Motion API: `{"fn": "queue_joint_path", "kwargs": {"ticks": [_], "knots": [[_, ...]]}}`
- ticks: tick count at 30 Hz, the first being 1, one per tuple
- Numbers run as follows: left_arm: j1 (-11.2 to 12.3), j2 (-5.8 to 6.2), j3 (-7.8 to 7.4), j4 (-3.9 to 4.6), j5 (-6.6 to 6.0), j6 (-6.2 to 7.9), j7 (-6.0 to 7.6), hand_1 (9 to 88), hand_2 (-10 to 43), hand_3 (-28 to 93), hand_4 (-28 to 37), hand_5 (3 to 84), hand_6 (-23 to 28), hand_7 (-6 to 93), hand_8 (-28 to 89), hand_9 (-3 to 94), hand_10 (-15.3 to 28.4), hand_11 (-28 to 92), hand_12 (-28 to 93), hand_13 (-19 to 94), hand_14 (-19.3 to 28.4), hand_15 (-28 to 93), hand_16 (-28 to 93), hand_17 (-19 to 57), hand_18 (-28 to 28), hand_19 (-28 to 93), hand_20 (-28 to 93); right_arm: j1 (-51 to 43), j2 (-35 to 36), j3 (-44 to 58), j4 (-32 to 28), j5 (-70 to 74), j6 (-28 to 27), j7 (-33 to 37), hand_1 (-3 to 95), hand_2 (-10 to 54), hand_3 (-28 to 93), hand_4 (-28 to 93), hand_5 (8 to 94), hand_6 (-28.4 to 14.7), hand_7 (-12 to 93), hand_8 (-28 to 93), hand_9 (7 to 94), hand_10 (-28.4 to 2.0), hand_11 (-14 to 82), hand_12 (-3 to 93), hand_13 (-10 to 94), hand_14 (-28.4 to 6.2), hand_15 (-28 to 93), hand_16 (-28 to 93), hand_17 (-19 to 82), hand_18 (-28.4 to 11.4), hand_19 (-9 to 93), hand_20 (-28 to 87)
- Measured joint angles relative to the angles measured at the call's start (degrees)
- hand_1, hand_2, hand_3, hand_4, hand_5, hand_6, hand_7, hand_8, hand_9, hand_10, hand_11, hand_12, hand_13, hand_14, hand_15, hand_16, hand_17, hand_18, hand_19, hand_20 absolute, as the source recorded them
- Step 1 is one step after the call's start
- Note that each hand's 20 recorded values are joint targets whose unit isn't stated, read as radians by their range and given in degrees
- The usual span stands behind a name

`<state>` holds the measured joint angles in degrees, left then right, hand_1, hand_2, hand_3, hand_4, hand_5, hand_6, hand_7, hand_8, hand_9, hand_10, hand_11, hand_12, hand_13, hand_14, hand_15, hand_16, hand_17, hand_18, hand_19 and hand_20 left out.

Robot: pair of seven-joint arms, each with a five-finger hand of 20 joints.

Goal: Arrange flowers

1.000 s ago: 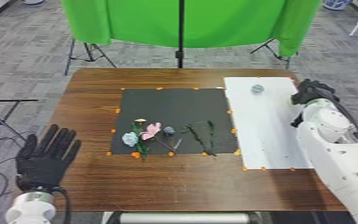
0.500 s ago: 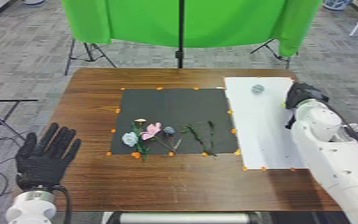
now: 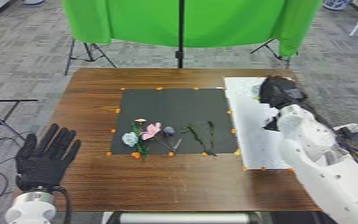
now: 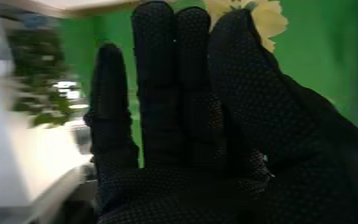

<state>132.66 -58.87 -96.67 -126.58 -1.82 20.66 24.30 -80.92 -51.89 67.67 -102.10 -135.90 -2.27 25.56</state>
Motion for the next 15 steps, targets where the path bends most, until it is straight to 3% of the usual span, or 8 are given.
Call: {"fn": "queue_joint_path", "kwargs": {"ticks": [7,15], "knots": [[-0.9,0.31,0.07,0.17,0.05,0.01,-0.07,26.4,16.9,72,-28.3,45.5,8.1,14.2,-11,41.7,14.5,21,11,35,13.4,29,-5,-4.2,14.3,38,15,4.3,-1.9,-10.3,-2.6,-0.8,-0.7,-11.4,61.9,-9.5,66,-28,76.9,0.5,29,0,84.9,-9.9,11.7,42.0,71,-4.9,22,41,29,-17.8,65,31],[-1.6,0.4,-0.02,0.26,0.25,0.08,-0.71,26.4,16.9,72,-28.3,45.6,8.2,14.2,-11,41.7,14.5,21,11,35,13.4,29,-5,-4.2,14.3,38,15,5.5,-3.8,-15.2,-1.1,-1.4,-4.0,-12.4,61.9,-9.5,66,-28,75.6,0.7,29,-1,83.9,-9.7,10.6,40.7,70,-4.6,22,41,29,-18.1,67,32]]}}
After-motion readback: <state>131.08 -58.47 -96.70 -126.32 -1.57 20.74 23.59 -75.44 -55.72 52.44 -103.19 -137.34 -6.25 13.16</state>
